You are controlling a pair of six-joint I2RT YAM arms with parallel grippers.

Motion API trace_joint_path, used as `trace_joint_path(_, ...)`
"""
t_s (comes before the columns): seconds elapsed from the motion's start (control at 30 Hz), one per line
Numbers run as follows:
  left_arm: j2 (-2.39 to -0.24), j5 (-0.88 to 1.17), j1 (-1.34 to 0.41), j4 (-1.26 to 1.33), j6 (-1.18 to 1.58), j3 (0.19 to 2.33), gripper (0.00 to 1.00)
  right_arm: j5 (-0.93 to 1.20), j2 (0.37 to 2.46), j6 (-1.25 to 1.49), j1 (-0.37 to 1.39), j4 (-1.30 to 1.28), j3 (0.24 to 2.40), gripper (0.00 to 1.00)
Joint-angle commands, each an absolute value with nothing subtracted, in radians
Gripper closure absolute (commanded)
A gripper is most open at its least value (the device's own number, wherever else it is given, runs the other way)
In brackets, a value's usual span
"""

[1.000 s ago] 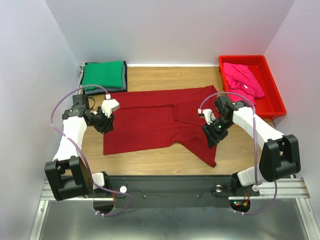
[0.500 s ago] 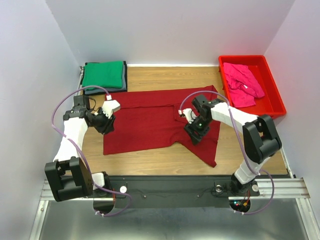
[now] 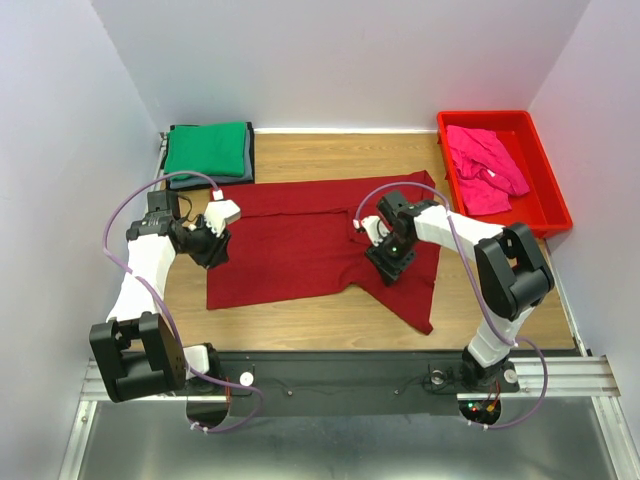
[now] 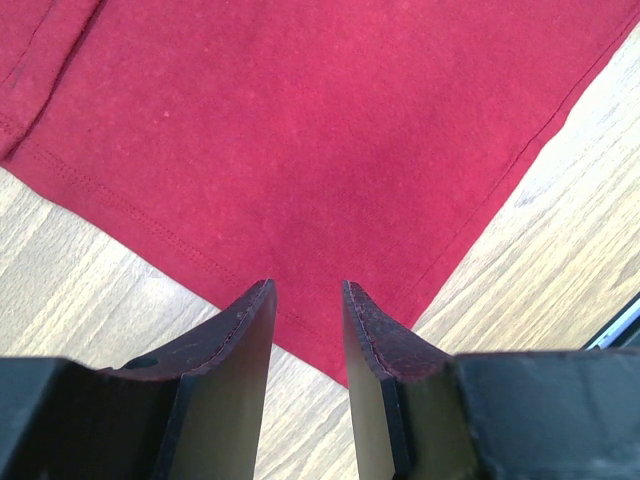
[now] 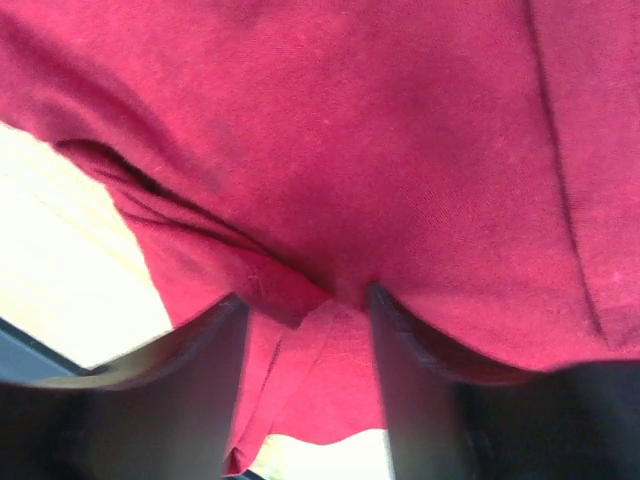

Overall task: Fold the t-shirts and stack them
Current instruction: Fold the tshirt

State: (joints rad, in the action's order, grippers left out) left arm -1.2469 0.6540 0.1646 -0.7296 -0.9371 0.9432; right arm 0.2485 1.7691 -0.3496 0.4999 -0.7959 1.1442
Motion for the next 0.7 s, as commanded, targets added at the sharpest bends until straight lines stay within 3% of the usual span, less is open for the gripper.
trace_joint_path(0.0,-1.246,0.686,0.161,-0.723,-0.948,0.973,0.56,0.317,1.764,-0.347,0.512,-0.810,1.192,0.50)
trace_joint_path(0.5,-1.255,0.701,0.163,-0.721,-0.943,0.971,0.56,0.354,1.744,-0.348,0.523,-0.865,1.215,0.56)
trace_joint_path(0.53,-1.255,0.703,0.161,-0.719,-0.943,0.971,0.56,0.354,1.749,-0.348,0.523,-0.867,1.216,0.59)
trace_joint_path(0.63,-1.253,0.699,0.161,-0.721,-0.946,0.969,0.56,0.359,1.749,-0.348,0.525,-0.867,1.218,0.79)
trace_joint_path(0.67,-1.252,0.699,0.161,-0.721,-0.948,0.969,0.56,0.362,1.740,-0.345,0.526,-0.870,1.219,0.95)
